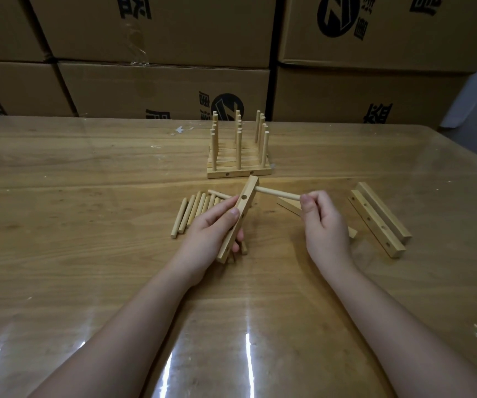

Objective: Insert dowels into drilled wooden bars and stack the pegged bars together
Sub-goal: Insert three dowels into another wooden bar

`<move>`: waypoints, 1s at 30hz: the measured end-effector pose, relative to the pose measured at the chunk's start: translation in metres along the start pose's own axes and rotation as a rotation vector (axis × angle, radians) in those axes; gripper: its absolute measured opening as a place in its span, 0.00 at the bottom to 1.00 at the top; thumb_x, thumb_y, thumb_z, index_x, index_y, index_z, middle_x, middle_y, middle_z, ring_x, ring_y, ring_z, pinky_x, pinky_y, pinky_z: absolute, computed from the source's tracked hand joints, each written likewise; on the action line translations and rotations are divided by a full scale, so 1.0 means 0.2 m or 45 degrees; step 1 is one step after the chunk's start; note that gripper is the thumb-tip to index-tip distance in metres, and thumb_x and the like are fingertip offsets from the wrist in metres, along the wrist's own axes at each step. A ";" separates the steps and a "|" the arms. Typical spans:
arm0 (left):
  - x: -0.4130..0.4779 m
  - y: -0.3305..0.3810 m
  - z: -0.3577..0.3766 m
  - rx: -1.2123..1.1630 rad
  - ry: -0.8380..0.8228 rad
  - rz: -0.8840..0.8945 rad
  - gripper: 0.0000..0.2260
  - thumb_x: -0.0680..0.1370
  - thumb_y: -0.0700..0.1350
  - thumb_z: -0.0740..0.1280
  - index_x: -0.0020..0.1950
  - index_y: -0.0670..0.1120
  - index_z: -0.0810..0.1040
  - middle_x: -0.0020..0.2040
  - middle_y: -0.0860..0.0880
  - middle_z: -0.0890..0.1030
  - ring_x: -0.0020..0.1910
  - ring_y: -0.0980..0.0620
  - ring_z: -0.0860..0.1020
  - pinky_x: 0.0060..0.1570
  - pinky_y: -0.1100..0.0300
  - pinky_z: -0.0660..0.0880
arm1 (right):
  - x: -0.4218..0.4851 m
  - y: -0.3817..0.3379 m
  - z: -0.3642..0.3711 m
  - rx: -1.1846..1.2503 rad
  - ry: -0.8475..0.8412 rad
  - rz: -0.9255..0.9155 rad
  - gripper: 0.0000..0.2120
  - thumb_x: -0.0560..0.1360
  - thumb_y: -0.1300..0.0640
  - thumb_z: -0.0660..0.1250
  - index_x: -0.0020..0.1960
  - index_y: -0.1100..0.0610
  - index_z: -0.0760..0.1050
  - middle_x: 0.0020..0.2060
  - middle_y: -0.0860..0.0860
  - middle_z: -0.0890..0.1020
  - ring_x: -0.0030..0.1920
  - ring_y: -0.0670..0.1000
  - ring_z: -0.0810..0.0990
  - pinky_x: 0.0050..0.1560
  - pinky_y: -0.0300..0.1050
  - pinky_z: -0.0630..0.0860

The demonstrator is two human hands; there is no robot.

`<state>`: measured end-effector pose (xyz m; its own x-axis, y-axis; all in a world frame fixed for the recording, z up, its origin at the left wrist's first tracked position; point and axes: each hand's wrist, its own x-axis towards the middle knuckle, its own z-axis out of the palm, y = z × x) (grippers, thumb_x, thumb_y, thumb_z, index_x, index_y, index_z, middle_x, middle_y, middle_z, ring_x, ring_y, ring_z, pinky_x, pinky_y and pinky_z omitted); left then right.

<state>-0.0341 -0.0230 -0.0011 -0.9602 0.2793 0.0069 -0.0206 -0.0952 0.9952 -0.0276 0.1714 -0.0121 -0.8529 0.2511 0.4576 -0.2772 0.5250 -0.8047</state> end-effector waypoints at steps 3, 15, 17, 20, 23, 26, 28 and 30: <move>0.00 0.01 0.00 -0.042 0.003 -0.006 0.12 0.81 0.45 0.60 0.62 0.57 0.75 0.32 0.49 0.78 0.28 0.55 0.75 0.28 0.64 0.74 | 0.00 0.01 0.00 -0.004 -0.017 0.024 0.12 0.79 0.49 0.56 0.37 0.46 0.68 0.26 0.45 0.69 0.26 0.42 0.65 0.26 0.37 0.63; 0.01 0.01 0.01 -0.030 0.059 0.027 0.10 0.82 0.47 0.58 0.63 0.55 0.71 0.33 0.49 0.80 0.28 0.55 0.76 0.27 0.63 0.73 | -0.01 -0.05 0.00 0.242 -0.130 0.128 0.16 0.73 0.38 0.51 0.45 0.48 0.69 0.30 0.47 0.73 0.28 0.41 0.71 0.30 0.34 0.69; 0.02 0.01 0.00 -0.200 0.157 0.027 0.10 0.82 0.46 0.57 0.63 0.52 0.71 0.32 0.47 0.80 0.26 0.54 0.75 0.25 0.63 0.72 | 0.01 -0.04 0.00 0.237 -0.208 0.199 0.17 0.75 0.38 0.50 0.49 0.48 0.70 0.31 0.47 0.75 0.29 0.41 0.72 0.32 0.34 0.70; 0.04 0.01 -0.02 -0.431 0.248 -0.013 0.10 0.83 0.45 0.56 0.62 0.47 0.71 0.32 0.46 0.79 0.25 0.53 0.73 0.24 0.64 0.71 | 0.01 -0.02 0.00 0.108 -0.390 0.136 0.10 0.78 0.45 0.54 0.49 0.43 0.74 0.33 0.43 0.78 0.34 0.39 0.75 0.37 0.35 0.72; 0.04 0.02 -0.04 -0.564 0.261 -0.070 0.11 0.82 0.47 0.57 0.54 0.43 0.75 0.33 0.46 0.79 0.27 0.54 0.74 0.24 0.65 0.71 | -0.02 -0.02 0.02 -0.072 -0.636 -0.099 0.09 0.76 0.43 0.56 0.50 0.32 0.73 0.46 0.32 0.77 0.53 0.37 0.73 0.54 0.40 0.69; 0.03 0.02 -0.04 -0.602 0.265 -0.095 0.14 0.82 0.47 0.57 0.47 0.41 0.77 0.35 0.46 0.79 0.29 0.54 0.74 0.25 0.66 0.72 | -0.03 -0.02 0.03 -0.232 -0.866 -0.298 0.11 0.75 0.38 0.53 0.53 0.27 0.71 0.58 0.26 0.71 0.64 0.38 0.63 0.63 0.43 0.58; 0.03 0.03 -0.03 -0.596 0.266 -0.097 0.16 0.83 0.47 0.56 0.46 0.40 0.78 0.36 0.46 0.80 0.30 0.53 0.75 0.27 0.65 0.73 | -0.02 -0.03 0.04 -0.307 -0.945 -0.349 0.13 0.73 0.35 0.52 0.53 0.25 0.70 0.60 0.22 0.65 0.64 0.35 0.57 0.62 0.35 0.50; 0.03 0.04 -0.03 -0.619 0.263 -0.108 0.15 0.83 0.47 0.56 0.49 0.40 0.77 0.37 0.46 0.82 0.31 0.53 0.76 0.28 0.65 0.74 | -0.03 -0.02 0.04 -0.333 -0.953 -0.375 0.14 0.72 0.34 0.52 0.53 0.28 0.73 0.59 0.20 0.65 0.62 0.34 0.57 0.60 0.30 0.46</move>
<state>-0.0425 -0.0271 0.0058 -0.9834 0.1158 -0.1397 -0.1800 -0.5258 0.8313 -0.0248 0.1602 -0.0146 -0.8554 -0.4820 0.1898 -0.5015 0.6789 -0.5362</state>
